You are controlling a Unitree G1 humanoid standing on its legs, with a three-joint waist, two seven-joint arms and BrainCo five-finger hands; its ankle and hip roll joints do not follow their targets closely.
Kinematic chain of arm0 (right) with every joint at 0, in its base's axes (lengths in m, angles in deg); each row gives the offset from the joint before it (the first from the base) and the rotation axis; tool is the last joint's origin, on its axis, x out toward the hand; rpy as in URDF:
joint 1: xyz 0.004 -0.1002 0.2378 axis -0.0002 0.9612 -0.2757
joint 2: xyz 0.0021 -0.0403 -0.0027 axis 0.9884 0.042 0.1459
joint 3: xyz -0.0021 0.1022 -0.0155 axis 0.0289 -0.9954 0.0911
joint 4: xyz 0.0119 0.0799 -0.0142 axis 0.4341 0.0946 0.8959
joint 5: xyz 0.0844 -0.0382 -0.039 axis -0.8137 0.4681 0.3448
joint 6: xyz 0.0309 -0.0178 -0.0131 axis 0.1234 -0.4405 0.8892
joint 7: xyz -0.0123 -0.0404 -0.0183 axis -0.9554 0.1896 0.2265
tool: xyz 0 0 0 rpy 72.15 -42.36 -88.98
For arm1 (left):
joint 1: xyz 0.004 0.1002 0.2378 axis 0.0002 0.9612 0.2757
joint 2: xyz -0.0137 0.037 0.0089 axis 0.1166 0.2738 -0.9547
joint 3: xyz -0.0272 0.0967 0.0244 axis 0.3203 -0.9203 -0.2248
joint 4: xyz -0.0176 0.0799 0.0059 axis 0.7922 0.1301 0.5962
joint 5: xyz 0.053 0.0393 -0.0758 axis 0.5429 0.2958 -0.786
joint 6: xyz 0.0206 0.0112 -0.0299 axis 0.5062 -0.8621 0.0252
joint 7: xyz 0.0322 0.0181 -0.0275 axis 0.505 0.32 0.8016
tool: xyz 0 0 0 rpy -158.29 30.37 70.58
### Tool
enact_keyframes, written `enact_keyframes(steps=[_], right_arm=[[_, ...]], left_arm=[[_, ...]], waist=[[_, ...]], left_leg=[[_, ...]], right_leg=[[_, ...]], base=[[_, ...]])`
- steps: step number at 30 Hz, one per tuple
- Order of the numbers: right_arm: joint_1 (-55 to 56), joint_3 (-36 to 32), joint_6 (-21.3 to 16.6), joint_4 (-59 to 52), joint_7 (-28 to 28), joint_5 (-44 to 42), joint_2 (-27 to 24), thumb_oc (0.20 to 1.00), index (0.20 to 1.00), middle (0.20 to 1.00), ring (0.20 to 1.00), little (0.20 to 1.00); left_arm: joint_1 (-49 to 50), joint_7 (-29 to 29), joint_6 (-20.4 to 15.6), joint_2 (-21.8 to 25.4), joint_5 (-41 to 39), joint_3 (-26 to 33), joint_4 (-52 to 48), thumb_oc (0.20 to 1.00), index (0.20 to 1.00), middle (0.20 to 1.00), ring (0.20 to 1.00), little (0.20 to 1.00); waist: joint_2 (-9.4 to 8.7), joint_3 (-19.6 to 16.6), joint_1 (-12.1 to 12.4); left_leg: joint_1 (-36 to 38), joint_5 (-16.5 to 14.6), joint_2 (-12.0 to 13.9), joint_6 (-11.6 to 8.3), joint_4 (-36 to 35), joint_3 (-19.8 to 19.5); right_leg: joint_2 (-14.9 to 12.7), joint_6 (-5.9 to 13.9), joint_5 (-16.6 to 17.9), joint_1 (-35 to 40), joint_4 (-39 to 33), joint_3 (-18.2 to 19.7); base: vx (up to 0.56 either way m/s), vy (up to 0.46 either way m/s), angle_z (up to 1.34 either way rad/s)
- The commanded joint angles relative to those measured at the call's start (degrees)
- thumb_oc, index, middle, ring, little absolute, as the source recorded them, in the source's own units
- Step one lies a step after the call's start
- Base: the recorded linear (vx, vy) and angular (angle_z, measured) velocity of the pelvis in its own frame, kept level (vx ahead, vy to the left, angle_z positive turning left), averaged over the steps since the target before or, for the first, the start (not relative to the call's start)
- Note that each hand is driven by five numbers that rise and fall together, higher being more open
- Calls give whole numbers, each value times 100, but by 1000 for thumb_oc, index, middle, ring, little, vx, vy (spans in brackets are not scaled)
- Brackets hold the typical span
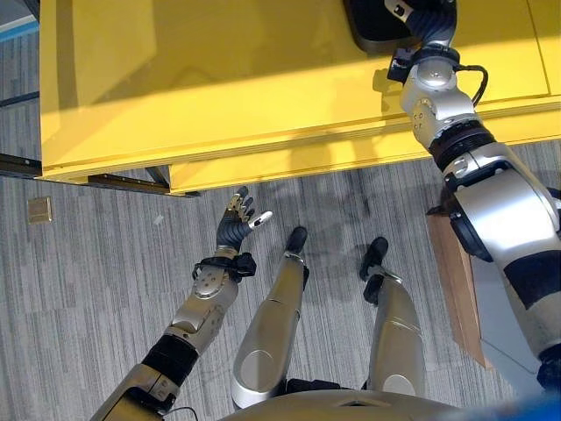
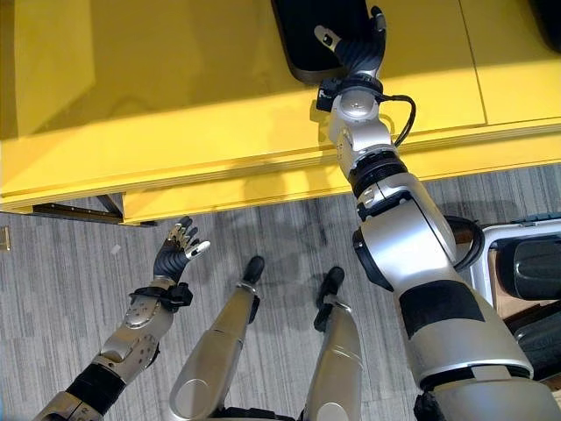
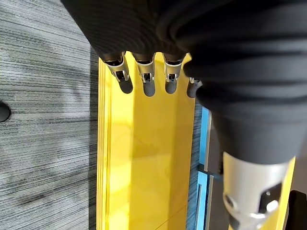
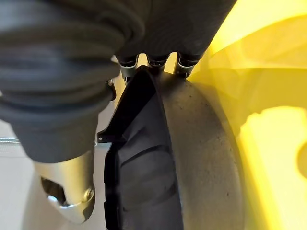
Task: Move parts from the plastic box to the shelf.
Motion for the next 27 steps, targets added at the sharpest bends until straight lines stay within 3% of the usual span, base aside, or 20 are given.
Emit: enact_keyframes(steps=[1,12,20,27], right_arm=[[323,-69,-196,-500,76,109,109,1000,1000,1000,1000,1000],[260,-91,-160,-407,11,206,0,1000,1000,1000,1000,1000],[193,-67,-99,-562,-404,853,-528,1000,1000,1000,1000,1000],[268,-371,-241,-613,-593,645,-1030,1000,1000,1000,1000,1000]], left_arm=[[182,76,-273,188,-79,187,-184,1000,1000,1000,1000,1000],[229,91,-272,209,-73,174,-174,1000,1000,1000,1000,1000],[272,-13,-319,166,34,227,-204,1000,1000,1000,1000,1000],[246,-73,-365,116,70,226,-194,1000,1000,1000,1000,1000]], waist=[[1,149,194],[-9,146,185],[-26,145,112],[-17,166,56]], left_leg=[[328,-257,329,34,-290,134],[317,-264,330,37,-264,145],[288,-274,336,30,-237,147],[287,-298,347,25,-216,157]], right_leg=[[-315,351,-322,106,706,170],[-305,352,-324,101,720,173],[-303,365,-331,97,728,174],[-308,372,-371,77,773,180]], base=[[0,0,0],[0,0,0],[0,0,0],[0,0,0]])
